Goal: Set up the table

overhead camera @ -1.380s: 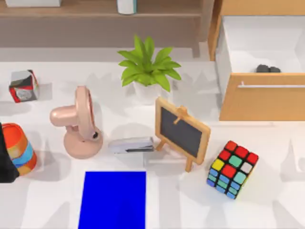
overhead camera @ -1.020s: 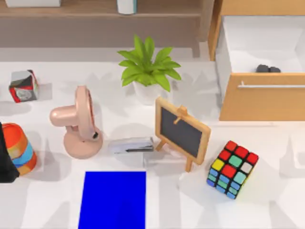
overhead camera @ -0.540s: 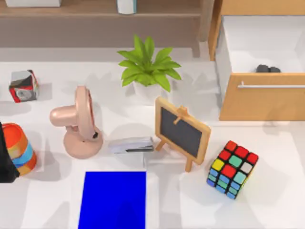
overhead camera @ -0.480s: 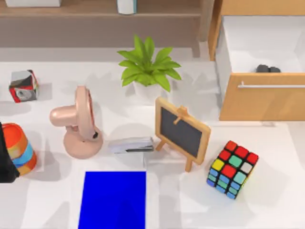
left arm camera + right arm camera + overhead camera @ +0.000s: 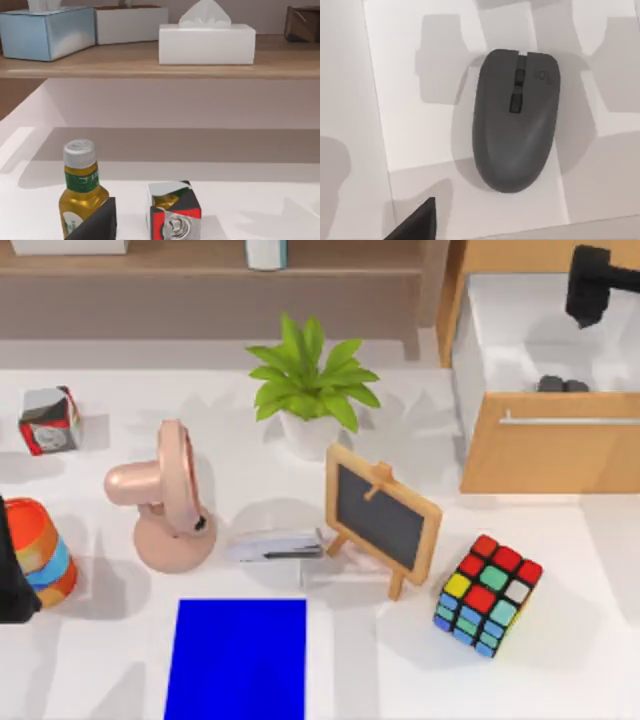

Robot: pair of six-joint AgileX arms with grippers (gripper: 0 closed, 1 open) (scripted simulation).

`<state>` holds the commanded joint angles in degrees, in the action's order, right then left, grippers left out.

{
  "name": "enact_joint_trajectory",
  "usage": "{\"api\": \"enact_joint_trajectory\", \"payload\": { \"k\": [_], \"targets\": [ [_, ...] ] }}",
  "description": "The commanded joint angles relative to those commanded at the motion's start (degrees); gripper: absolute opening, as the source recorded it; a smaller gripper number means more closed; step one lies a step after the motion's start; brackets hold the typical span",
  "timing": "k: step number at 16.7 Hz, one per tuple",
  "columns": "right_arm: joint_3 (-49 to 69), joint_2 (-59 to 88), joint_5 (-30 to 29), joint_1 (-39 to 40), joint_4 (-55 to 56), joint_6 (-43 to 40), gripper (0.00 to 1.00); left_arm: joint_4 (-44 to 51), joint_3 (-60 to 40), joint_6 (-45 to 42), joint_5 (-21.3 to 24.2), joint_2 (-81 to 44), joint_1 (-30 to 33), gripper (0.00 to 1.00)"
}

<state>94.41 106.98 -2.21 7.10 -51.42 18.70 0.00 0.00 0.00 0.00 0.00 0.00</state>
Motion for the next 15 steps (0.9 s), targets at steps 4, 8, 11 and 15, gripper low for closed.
{"api": "enact_joint_trajectory", "payload": {
  "k": [4,8,11,15],
  "targets": [
    [16.4,19.8,-0.4,1.2,-9.7,3.4,1.0,0.0,0.0,0.0,0.0,0.0,0.0,1.0],
    [26.2,30.5,-0.5,1.3,-15.6,6.1,1.0,0.0,0.0,0.0,0.0,0.0,0.0,1.0],
    [28.4,32.4,-0.5,1.3,-16.5,6.7,1.0,0.0,0.0,0.0,0.0,0.0,0.0,1.0],
    [28.3,32.4,-0.5,1.0,-16.4,6.7,1.0,0.0,0.0,0.0,0.0,0.0,0.0,1.0]
  ]
}}
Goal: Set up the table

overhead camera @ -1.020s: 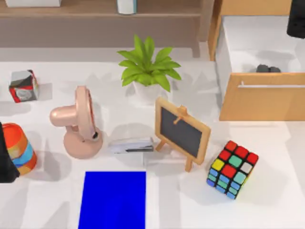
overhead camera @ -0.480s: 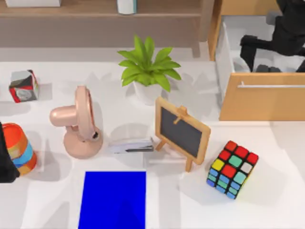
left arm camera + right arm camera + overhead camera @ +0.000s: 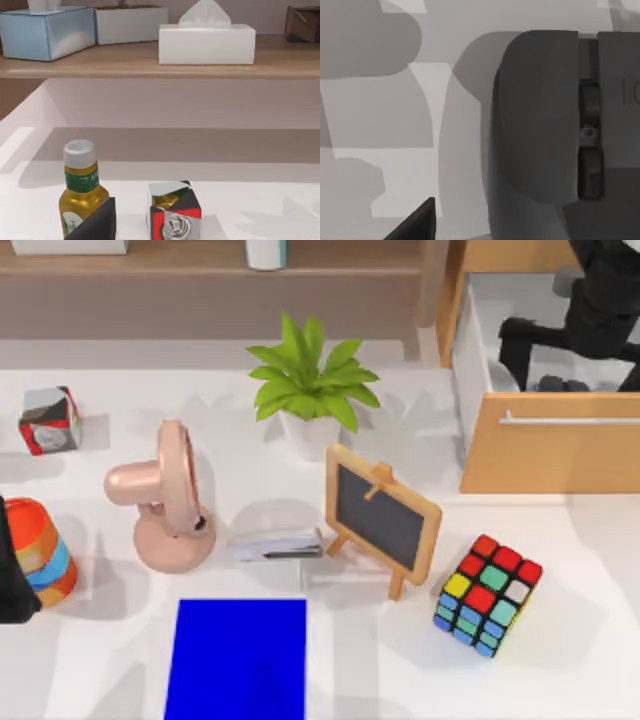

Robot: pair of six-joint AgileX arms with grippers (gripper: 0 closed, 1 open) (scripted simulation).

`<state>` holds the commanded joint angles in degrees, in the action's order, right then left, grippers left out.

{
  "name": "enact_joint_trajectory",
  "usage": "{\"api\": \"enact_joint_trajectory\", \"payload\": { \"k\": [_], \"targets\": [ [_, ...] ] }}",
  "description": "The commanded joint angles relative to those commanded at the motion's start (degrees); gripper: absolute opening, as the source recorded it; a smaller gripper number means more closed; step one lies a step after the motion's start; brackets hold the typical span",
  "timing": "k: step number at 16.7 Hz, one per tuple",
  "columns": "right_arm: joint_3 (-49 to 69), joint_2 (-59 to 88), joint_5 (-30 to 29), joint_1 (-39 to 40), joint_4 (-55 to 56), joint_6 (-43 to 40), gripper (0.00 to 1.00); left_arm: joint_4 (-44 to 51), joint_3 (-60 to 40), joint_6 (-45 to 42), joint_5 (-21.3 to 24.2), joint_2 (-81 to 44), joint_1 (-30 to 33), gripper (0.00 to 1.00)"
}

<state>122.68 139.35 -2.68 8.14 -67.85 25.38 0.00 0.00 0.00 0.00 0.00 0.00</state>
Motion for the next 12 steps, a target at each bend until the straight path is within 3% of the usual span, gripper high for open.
{"api": "enact_joint_trajectory", "payload": {
  "k": [12],
  "targets": [
    [-2.4,-0.2,0.0,0.1,2.3,0.0,1.0,0.0,0.0,0.0,0.0,0.0,0.0,1.0]
  ]
}}
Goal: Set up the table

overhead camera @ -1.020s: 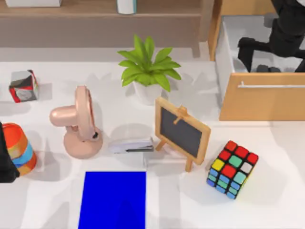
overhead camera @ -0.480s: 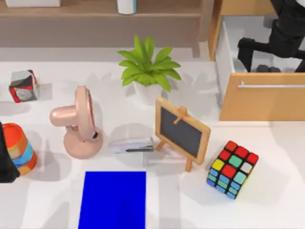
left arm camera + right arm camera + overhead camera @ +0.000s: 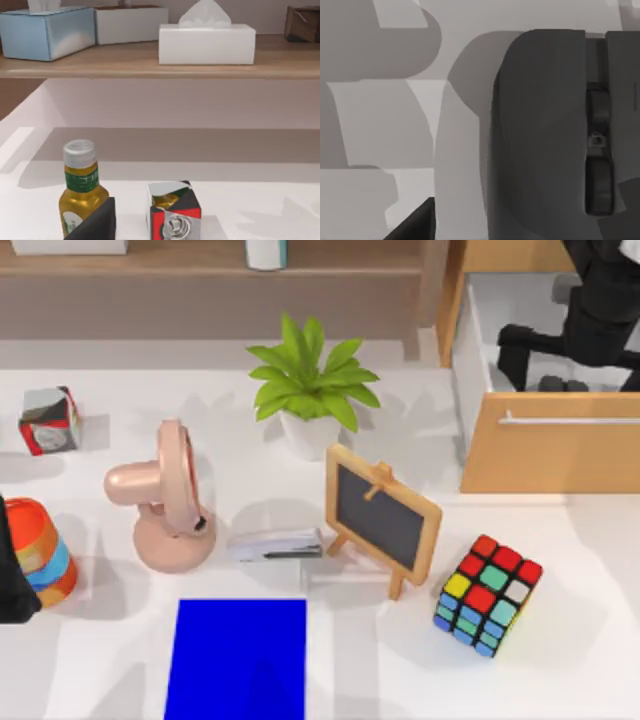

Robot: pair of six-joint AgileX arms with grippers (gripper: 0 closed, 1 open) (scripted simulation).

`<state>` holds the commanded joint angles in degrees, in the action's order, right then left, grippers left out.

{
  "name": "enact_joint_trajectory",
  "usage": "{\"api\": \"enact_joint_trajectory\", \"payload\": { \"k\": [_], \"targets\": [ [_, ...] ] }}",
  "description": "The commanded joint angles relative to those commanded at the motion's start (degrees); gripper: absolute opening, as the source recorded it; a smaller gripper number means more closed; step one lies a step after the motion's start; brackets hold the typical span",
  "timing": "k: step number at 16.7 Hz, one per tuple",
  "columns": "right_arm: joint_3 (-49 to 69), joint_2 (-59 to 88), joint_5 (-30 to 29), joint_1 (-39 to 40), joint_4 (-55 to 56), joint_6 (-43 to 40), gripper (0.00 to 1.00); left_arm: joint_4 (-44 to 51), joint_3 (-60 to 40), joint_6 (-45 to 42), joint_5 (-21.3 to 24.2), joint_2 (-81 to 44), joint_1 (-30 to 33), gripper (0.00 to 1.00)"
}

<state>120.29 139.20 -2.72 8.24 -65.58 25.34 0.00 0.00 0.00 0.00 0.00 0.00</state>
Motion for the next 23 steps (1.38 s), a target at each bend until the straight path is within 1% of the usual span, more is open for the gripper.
{"api": "enact_joint_trajectory", "payload": {
  "k": [12,23],
  "targets": [
    [-1.0,2.0,0.0,0.0,3.0,0.0,1.0,0.0,0.0,0.0,0.0,0.0,0.0,1.0],
    [-1.0,2.0,0.0,0.0,3.0,0.0,0.17,0.0,0.0,0.0,0.0,0.0,0.0,1.0]
  ]
}}
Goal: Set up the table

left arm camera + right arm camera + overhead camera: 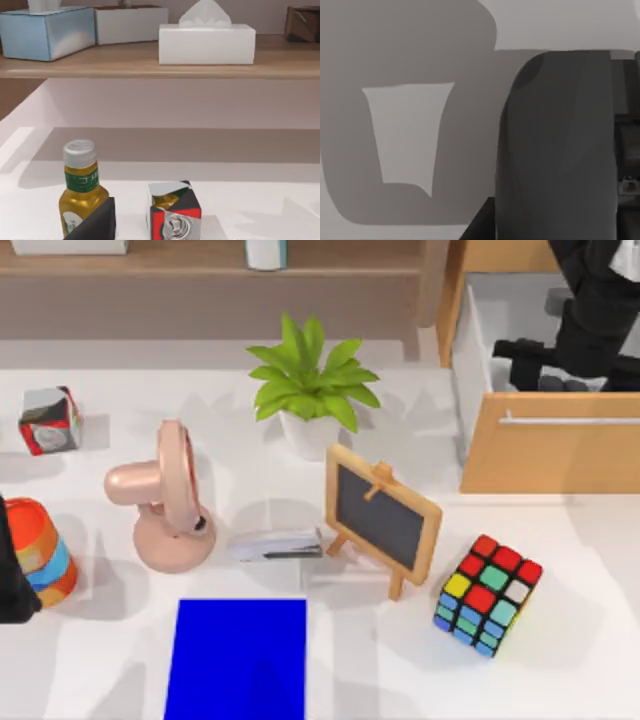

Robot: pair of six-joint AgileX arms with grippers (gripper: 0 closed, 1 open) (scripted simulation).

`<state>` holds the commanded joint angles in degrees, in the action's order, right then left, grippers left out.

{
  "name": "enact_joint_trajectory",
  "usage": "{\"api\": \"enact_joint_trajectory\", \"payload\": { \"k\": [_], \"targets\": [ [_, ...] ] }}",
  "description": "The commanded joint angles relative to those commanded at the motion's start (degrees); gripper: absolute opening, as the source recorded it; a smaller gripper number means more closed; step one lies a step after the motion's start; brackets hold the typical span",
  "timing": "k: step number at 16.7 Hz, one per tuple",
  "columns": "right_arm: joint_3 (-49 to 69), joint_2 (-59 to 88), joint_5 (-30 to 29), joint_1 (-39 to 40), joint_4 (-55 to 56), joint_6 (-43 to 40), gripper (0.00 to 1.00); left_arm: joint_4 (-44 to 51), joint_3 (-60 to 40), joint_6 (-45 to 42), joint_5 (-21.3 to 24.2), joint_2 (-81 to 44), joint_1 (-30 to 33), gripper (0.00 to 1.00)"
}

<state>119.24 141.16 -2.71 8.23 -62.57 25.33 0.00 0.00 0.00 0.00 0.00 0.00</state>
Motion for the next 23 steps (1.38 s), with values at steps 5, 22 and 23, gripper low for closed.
{"api": "enact_joint_trajectory", "payload": {
  "k": [5,22,23],
  "targets": [
    [0.0,0.0,0.0,0.0,0.0,0.0,0.0,0.0,0.0,0.0,0.0,0.0,0.0,1.0],
    [7.3,-14.8,1.5,5.5,-8.6,-11.5,0.0,0.0,0.0,0.0,0.0,0.0,0.0,1.0],
    [8.9,-15.9,2.0,7.6,-8.6,-12.4,0.0,0.0,0.0,0.0,0.0,0.0,0.0,1.0]
  ]
}}
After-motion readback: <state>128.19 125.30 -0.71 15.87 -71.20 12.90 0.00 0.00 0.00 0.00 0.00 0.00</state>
